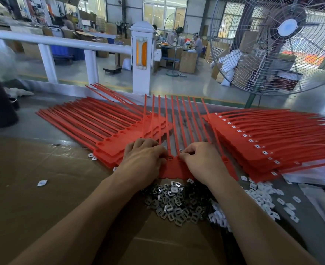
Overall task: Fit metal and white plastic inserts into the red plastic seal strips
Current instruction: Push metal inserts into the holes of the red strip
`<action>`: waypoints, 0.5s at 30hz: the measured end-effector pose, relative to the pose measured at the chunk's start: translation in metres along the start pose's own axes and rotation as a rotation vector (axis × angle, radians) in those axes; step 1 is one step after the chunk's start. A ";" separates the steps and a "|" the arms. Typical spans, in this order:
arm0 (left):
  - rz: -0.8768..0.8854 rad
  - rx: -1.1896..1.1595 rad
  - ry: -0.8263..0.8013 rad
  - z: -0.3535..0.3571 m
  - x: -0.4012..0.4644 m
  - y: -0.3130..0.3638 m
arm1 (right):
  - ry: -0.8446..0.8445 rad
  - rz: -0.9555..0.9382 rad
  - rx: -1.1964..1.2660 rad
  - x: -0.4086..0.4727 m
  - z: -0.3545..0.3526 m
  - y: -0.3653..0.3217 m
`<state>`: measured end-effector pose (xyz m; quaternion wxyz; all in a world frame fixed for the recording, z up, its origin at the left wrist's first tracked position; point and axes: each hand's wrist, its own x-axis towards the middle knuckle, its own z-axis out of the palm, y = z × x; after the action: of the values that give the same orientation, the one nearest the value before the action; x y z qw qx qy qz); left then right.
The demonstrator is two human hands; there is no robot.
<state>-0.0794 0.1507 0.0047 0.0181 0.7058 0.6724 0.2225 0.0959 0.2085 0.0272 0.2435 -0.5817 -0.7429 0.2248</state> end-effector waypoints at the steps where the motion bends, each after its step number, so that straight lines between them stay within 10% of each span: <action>1: 0.000 0.000 0.000 0.000 0.000 0.000 | 0.008 -0.001 -0.004 0.000 0.001 0.000; 15: -0.015 0.001 -0.011 -0.005 -0.002 0.004 | -0.007 -0.156 0.008 -0.007 0.000 0.007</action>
<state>-0.0774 0.1471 0.0095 0.0234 0.7018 0.6778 0.2180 0.1026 0.2030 0.0227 0.2599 -0.5203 -0.7858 0.2104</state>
